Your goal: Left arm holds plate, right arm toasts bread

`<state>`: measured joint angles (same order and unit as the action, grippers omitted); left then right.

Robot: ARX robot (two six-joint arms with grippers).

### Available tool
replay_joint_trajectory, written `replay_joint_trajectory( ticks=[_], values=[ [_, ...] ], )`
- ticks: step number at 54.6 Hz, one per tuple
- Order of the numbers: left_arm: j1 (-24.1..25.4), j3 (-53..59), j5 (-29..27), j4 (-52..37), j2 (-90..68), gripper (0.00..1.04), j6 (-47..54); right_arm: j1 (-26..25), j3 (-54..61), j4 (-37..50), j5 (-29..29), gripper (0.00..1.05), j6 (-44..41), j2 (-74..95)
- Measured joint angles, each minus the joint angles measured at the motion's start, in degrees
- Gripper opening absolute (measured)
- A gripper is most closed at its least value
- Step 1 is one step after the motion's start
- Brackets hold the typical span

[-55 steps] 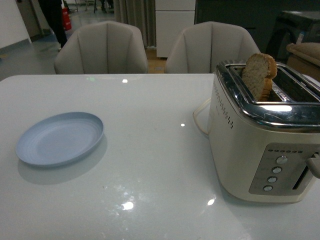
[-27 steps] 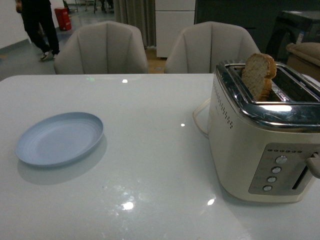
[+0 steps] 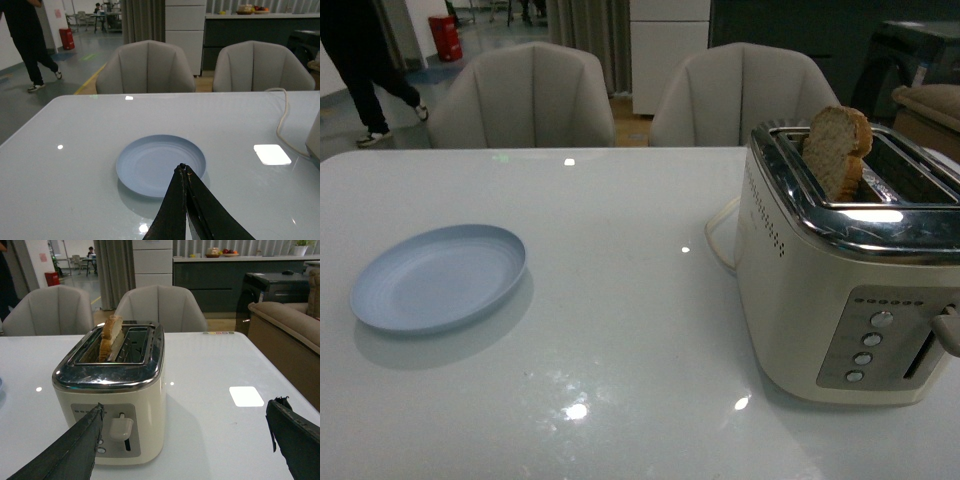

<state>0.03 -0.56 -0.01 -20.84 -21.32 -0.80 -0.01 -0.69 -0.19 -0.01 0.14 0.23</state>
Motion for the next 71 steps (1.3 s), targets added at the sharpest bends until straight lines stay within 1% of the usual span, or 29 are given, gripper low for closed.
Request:
replay_joint_trajectory(
  ticks=[13,32,36,37,40,44,63,64,65,66,67,68,71],
  values=[
    [0.0,0.0,0.0,5.6,5.9,0.02,0.0,0.0,0.0,0.0,0.0,0.98,0.0,0.0],
    [0.0,0.0,0.0,11.3,11.8,0.02,0.0,0.0,0.0,0.0,0.0,0.98,0.0,0.0],
    [0.0,-0.1,0.2,21.0,18.3,0.02,0.0,0.0,0.0,0.0,0.0,0.98,0.0,0.0],
    [0.0,-0.1,0.1,21.6,19.0,0.02,0.0,0.0,0.0,0.0,0.0,0.98,0.0,0.0],
    [0.0,-0.2,0.0,20.0,21.1,0.02,0.0,0.0,0.0,0.0,0.0,0.98,0.0,0.0],
    [0.0,-0.1,0.1,21.4,21.1,0.02,0.0,0.0,0.0,0.0,0.0,0.98,0.0,0.0],
    [0.0,0.0,0.0,21.0,21.1,0.02,0.0,0.0,0.0,0.0,0.0,0.98,0.0,0.0],
    [0.0,-0.1,0.0,21.0,21.1,0.03,0.0,0.0,0.0,0.0,0.0,0.98,0.0,0.0],
    [0.0,-0.1,0.0,21.0,21.1,0.08,0.0,0.0,0.0,0.0,0.0,0.98,0.0,0.0],
    [0.0,-0.1,0.0,21.0,21.1,0.09,0.0,0.0,0.0,0.0,0.0,0.98,0.0,0.0],
    [0.0,-0.1,0.0,21.0,21.1,0.14,0.0,0.0,0.0,0.0,0.0,0.98,0.0,0.0],
    [0.0,-0.1,0.0,21.0,21.1,0.16,0.0,0.0,0.0,0.0,0.0,0.98,0.0,0.0],
    [0.0,-0.1,0.0,21.0,21.1,0.29,0.0,0.0,0.0,0.0,0.0,0.98,0.0,0.0]
  ],
)
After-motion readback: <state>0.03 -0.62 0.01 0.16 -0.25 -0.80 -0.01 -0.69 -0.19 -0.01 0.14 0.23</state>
